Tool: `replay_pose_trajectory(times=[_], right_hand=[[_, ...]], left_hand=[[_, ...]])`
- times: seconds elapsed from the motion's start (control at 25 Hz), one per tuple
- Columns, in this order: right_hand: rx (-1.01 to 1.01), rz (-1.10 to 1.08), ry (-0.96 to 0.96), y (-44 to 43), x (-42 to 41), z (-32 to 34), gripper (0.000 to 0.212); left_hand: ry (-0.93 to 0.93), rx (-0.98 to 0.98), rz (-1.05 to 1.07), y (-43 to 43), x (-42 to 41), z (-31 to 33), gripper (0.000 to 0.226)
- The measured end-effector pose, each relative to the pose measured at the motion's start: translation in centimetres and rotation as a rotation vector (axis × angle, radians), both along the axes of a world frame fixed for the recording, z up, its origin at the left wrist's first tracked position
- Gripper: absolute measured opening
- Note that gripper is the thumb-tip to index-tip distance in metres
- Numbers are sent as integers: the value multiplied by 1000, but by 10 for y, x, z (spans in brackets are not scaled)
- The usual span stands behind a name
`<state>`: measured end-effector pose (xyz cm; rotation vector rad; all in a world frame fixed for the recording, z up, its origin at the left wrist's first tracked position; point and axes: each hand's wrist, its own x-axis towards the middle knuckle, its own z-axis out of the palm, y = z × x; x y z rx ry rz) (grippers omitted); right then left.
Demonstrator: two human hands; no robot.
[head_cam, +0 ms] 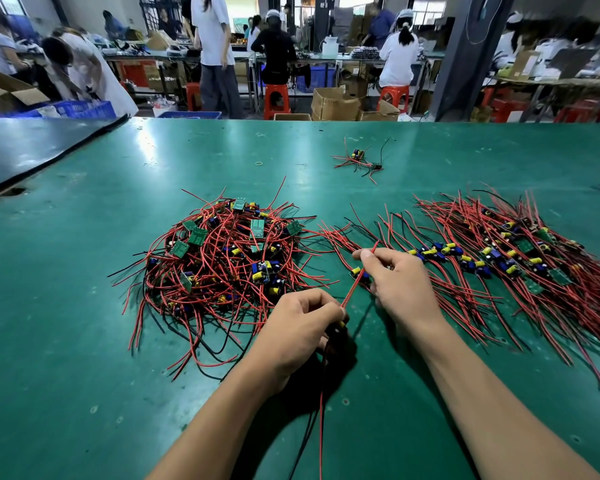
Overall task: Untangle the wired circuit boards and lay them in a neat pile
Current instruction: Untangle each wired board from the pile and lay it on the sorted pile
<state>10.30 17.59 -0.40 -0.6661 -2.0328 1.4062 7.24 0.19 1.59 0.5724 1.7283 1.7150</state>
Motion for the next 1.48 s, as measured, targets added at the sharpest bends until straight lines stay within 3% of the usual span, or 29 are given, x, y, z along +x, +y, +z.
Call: replay_pose_trajectory(times=[0.12, 0.4, 0.56, 0.8, 1.08, 1.28, 1.36, 1.48], right_hand=[[-50, -34, 71, 1, -1, -1, 26], [-833, 49, 179, -2, 2, 24, 38], [-986, 77, 186, -5, 5, 31, 40], [-694, 38, 185, -4, 5, 27, 39], [-552, 22, 136, -4, 3, 22, 45], [-436, 60, 109, -8, 5, 22, 47], [-307, 149, 54, -14, 7, 23, 45], [59, 303, -82, -27, 11, 22, 27]], left_hand=[[-1, 8, -24, -2, 0, 1, 17], [-19, 10, -49, -3, -1, 2, 17], [-16, 1, -64, -4, -1, 1, 16], [-79, 37, 29, -3, -3, -1, 14], [-335, 183, 150, 4, -7, 2, 48], [-395, 206, 132, 4, -9, 2, 59], [-410, 217, 133, 4, -9, 2, 60], [-398, 243, 118, 3, -9, 0, 60]])
